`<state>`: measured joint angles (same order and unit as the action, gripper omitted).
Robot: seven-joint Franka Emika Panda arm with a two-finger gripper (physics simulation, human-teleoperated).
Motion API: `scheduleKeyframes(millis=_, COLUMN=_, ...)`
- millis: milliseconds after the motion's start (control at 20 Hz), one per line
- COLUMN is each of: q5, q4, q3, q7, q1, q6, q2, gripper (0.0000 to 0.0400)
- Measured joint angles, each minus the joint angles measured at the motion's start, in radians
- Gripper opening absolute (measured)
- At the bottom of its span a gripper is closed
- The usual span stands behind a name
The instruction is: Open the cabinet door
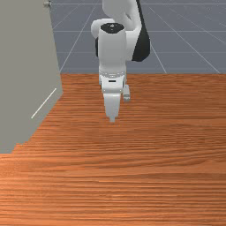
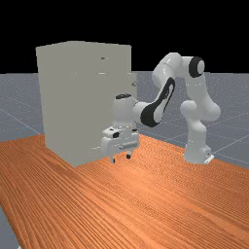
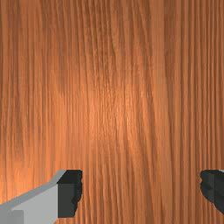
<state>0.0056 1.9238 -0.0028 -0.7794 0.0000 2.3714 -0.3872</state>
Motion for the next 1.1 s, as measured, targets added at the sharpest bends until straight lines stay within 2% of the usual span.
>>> scheduleKeyframes(millis=200, q5=-0.031, q4=0.017, q3=-0.035, q7=0.056, q1=0.002, q6=-0.039, q2=0.005, gripper=0.0400)
scheduleKeyframes(millis=250, q5=-0.046, q4=0.092, q3=-0.060, q7=0.300, q1=0.026, q6=-0.138, q2=0.097, gripper=0.0246)
scheduleKeyframes(millis=300, q5=-0.044, q4=0.110, q3=-0.077, q7=0.535, q1=0.047, q6=-0.225, q2=0.187, gripper=0.0151)
scheduleKeyframes(millis=350, q5=-0.037, q4=0.109, q3=-0.090, q7=0.765, q1=0.063, q6=-0.285, q2=0.244, gripper=0.0093)
scheduleKeyframes(millis=450, q5=-0.011, q4=0.098, q3=-0.111, q7=1.207, q1=0.081, q6=-0.363, q2=0.285, gripper=0.0035)
scheduleKeyframes(millis=550, q5=0.012, q4=0.092, q3=-0.124, q7=1.411, q1=0.081, q6=-0.401, q2=0.298, gripper=0.0013)
scheduleKeyframes(millis=650, q5=0.017, q4=0.112, q3=-0.131, q7=1.486, q1=0.077, q6=-0.415, q2=0.325, gripper=0.0005)
scheduleKeyframes(millis=850, q5=0.000, q4=0.249, q3=-0.147, q7=1.530, q1=0.061, q6=-0.418, q2=0.438, gripper=0.0001)
scheduleKeyframes(millis=1100, q5=-0.031, q4=0.468, q3=-0.133, q7=1.556, q1=0.052, q6=-0.378, q2=0.700, gripper=0.0000)
